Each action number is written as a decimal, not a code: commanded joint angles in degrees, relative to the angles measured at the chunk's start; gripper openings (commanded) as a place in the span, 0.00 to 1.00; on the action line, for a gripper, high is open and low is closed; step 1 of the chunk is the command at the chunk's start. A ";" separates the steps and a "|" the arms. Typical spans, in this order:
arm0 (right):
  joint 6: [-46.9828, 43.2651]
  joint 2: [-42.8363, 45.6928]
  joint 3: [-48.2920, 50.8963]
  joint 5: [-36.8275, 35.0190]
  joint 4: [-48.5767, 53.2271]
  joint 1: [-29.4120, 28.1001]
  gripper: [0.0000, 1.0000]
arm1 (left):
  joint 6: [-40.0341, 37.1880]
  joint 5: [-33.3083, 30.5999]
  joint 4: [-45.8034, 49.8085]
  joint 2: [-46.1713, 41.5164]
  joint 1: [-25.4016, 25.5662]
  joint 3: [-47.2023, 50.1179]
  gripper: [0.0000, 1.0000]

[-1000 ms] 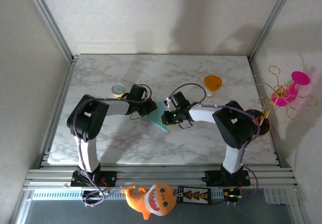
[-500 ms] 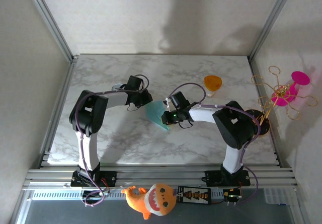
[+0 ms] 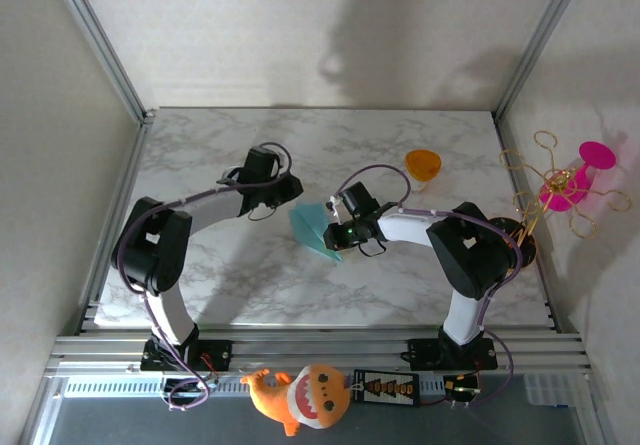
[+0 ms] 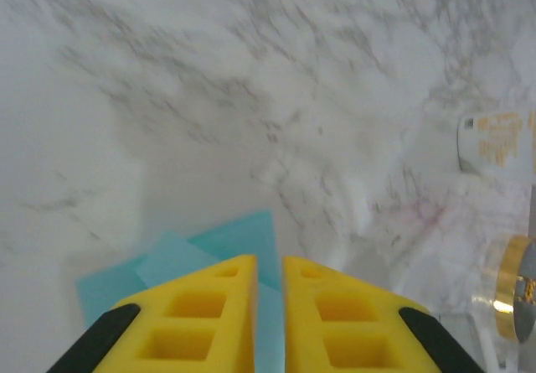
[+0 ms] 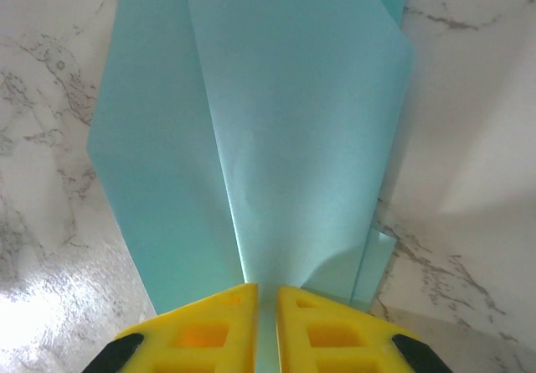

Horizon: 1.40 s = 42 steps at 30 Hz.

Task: Fold a paper plane with a square sheet of paper (pick it up from the middle)
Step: Fourth fold the wing at the center of the table.

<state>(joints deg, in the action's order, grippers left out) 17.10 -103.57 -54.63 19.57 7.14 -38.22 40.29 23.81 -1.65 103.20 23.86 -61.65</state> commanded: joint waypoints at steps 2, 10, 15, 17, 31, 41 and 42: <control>0.16 1.56 0.32 2.64 1.91 0.23 0.16 | 3.42 1.24 -3.12 2.03 2.47 3.11 0.14; 0.79 1.92 -0.21 3.81 1.21 0.42 0.17 | 5.17 2.01 -4.94 6.59 4.09 3.51 0.11; 1.94 1.88 -0.87 4.44 0.94 0.51 0.17 | 5.59 1.36 -5.19 7.84 4.18 3.90 0.10; 3.16 2.09 -1.30 4.90 0.39 0.51 0.17 | 5.67 1.07 -5.03 8.20 4.18 3.99 0.10; 13.40 -2.64 -5.25 2.68 -2.96 -1.20 0.12 | 5.87 -1.07 -3.28 8.92 4.29 4.43 0.09; 13.36 -5.50 -7.04 0.81 -1.02 -1.32 0.10 | 6.96 -3.29 -1.19 8.82 4.36 4.50 0.08; 13.33 -5.65 -6.95 0.51 -0.74 -1.28 0.10 | 7.00 -3.49 -0.96 8.81 4.36 4.43 0.08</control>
<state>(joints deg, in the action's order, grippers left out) 29.69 -108.27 -60.34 21.93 4.60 -39.05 46.65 23.94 -6.22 110.80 27.73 -58.37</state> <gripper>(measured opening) 0.102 0.082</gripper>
